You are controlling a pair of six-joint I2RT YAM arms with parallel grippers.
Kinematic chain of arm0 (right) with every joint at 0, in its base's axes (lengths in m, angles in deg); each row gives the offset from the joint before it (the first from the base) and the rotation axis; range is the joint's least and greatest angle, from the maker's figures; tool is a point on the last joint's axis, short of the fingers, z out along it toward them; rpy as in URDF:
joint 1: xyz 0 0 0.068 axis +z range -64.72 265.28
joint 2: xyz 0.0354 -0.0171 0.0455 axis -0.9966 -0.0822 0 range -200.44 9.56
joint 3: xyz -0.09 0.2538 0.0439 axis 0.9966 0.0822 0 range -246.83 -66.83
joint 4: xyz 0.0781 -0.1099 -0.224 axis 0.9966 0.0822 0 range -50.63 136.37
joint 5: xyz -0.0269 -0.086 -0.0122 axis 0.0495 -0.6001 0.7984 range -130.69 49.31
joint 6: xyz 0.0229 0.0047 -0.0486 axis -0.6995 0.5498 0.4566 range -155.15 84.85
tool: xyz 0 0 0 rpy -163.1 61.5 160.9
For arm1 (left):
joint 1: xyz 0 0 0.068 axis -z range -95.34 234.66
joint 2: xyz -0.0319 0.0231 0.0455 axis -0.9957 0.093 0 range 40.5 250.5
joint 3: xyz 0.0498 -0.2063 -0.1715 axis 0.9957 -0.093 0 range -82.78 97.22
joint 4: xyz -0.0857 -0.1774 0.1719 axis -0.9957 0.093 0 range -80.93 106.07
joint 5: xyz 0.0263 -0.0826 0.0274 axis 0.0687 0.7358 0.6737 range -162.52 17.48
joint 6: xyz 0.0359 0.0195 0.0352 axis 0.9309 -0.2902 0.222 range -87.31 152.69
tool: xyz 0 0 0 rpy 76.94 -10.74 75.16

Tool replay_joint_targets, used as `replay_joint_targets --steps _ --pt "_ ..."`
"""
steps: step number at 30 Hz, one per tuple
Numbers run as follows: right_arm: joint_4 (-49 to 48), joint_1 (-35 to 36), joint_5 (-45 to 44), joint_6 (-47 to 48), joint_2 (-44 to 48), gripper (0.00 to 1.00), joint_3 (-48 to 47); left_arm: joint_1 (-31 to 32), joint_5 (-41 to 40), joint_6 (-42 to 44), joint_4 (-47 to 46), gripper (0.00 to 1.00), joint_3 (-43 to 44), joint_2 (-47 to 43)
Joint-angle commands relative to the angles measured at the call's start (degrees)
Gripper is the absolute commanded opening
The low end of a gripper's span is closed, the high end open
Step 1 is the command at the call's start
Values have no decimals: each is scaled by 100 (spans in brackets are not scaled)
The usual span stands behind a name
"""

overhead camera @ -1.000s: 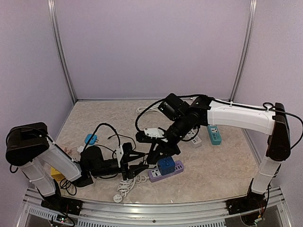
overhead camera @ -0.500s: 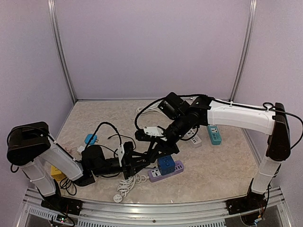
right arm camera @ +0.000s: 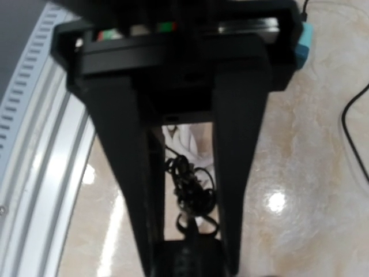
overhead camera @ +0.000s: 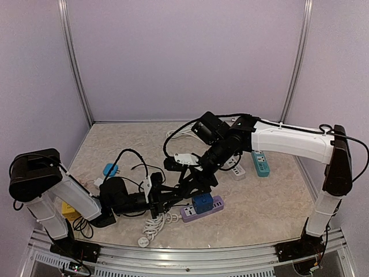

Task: Insert the plug
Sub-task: Insert the plug into the socket.

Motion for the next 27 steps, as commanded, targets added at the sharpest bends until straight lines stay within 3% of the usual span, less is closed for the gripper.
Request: replay_joint_targets --steps 1,5,12,15,27 --pt "649 -28 -130 -73 -183 82 -510 66 -313 119 -53 0 -14 72" --pt "1183 -19 -368 -121 -322 81 -1029 93 -459 194 12 0 -27 72" --pt "1560 210 -945 -93 -625 62 -1356 91 -444 289 12 0 -38 85" --pt "1489 235 -888 -135 -690 53 -1454 97 -456 293 44 0 -48 69" --pt "1347 235 -900 -185 -684 39 -1693 102 -516 293 99 0 -109 6"
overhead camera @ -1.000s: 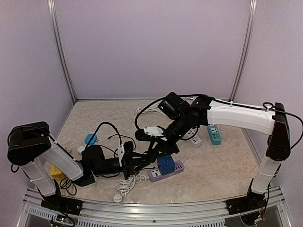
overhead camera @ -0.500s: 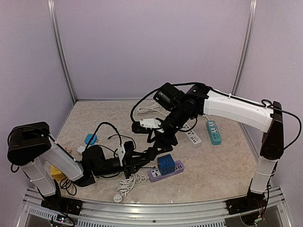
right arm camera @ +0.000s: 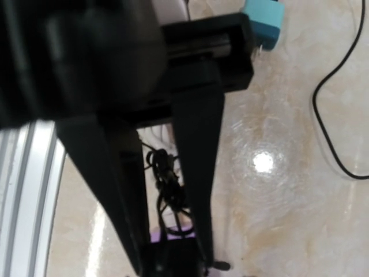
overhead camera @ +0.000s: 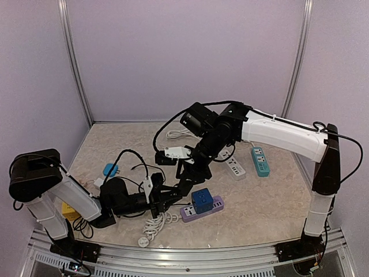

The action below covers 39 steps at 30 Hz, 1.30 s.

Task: Insert the plug
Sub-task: Insert the plug into the socket.

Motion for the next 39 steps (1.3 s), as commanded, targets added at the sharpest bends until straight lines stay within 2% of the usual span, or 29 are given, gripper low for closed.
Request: replay_joint_targets --steps 1,3,5,9,21,24,28,30,33,35,36,37,38,39 --pt "85 39 -101 -33 -15 37 -86 39 -96 93 1 0 -91 -3" --pt "140 37 -110 -15 -11 38 -77 44 -104 88 9 0 -104 -20" --pt "173 34 -126 2 5 45 -41 43 -106 96 10 0 -112 -30" --pt "149 36 -150 12 -1 38 -10 43 -105 99 14 0 -114 -40" --pt "51 26 -142 47 -113 43 195 44 -110 93 -3 0 -114 -40" --pt "26 27 -127 33 -133 33 196 43 -104 95 -3 0 -114 -40" --pt "15 25 -153 27 -155 29 197 41 -96 98 -8 0 -114 -40" --pt "2 25 -135 21 -155 21 180 37 -96 109 1 0 -105 -32" --pt "-63 26 -134 1 -100 0 179 48 -101 106 22 0 -113 -30" --pt "-100 26 -155 -23 -81 0 172 55 -155 128 88 0 -128 -53" --pt "-91 27 -186 -46 -87 0 156 65 -211 174 153 2 -150 -98" --pt "-68 25 -240 -64 -97 0 126 71 -288 224 229 19 -182 -136" --pt "-31 33 -332 -90 -137 0 95 78 -361 284 313 39 -229 -199" --pt "32 43 -449 -118 -195 0 46 74 -481 338 434 53 -281 -271"
